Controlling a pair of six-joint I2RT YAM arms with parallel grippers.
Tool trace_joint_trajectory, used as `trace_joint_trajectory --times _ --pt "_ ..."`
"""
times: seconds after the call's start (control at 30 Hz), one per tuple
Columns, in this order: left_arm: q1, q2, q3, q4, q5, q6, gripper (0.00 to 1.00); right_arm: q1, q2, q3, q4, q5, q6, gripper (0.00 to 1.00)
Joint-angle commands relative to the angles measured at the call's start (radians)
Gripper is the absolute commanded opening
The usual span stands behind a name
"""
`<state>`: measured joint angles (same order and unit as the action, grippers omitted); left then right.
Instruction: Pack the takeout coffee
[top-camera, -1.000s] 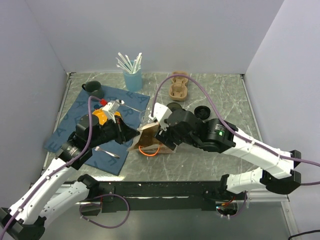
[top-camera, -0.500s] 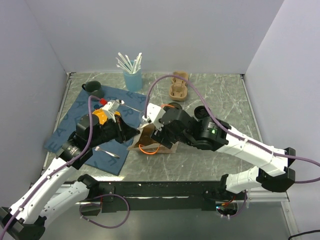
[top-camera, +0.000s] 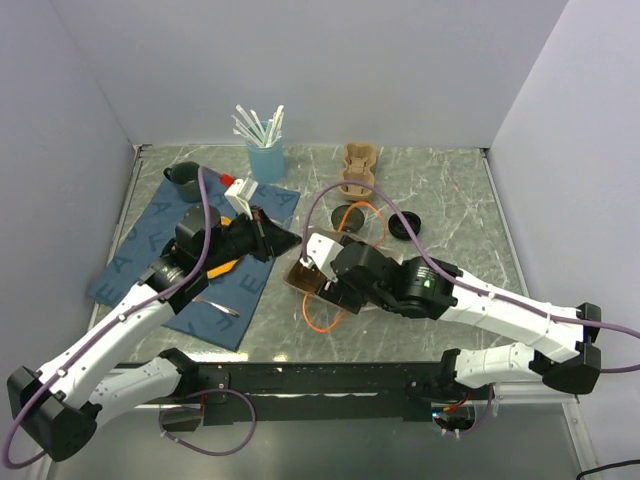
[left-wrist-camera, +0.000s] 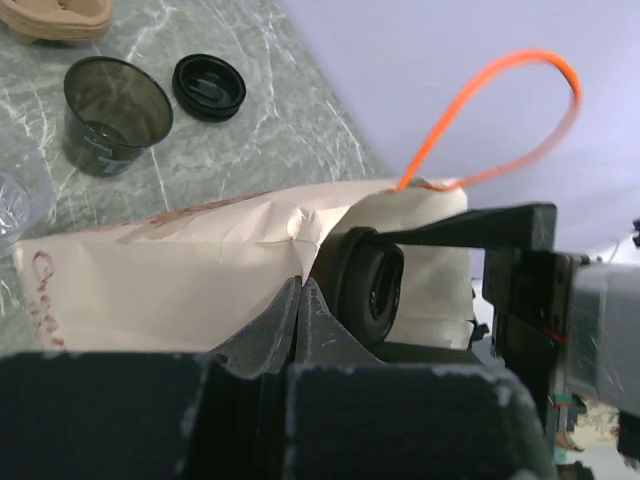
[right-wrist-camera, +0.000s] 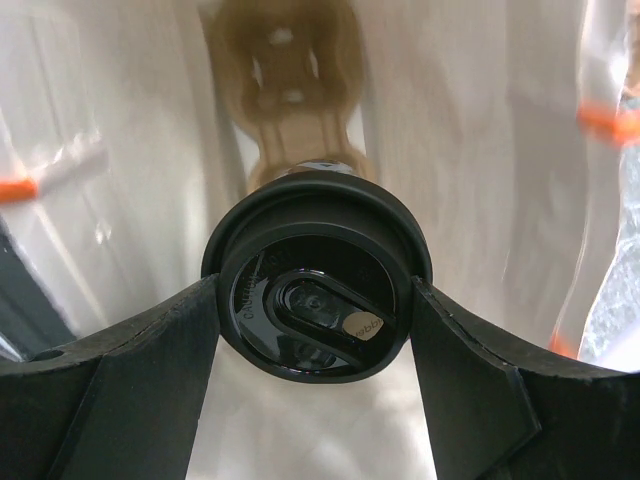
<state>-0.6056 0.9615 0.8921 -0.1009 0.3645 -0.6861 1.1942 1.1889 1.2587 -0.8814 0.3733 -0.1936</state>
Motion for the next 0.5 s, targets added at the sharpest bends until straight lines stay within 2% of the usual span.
trace_joint_trajectory --times 0.0,0.1,0.23,0.47 --pt "-0.040 -0.081 -0.045 0.017 -0.021 0.040 0.01 0.025 -0.051 -0.041 0.071 0.004 -0.003 0.46" --pt "-0.071 -0.154 -0.107 -0.031 -0.050 0.043 0.01 0.044 -0.067 -0.080 0.093 -0.017 0.003 0.46" --pt "-0.095 -0.236 -0.136 -0.100 -0.078 0.045 0.01 0.103 -0.087 -0.139 0.093 0.056 -0.012 0.45" --pt "-0.120 -0.313 -0.232 -0.056 -0.050 -0.026 0.01 0.122 -0.129 -0.199 0.049 0.058 -0.018 0.45"
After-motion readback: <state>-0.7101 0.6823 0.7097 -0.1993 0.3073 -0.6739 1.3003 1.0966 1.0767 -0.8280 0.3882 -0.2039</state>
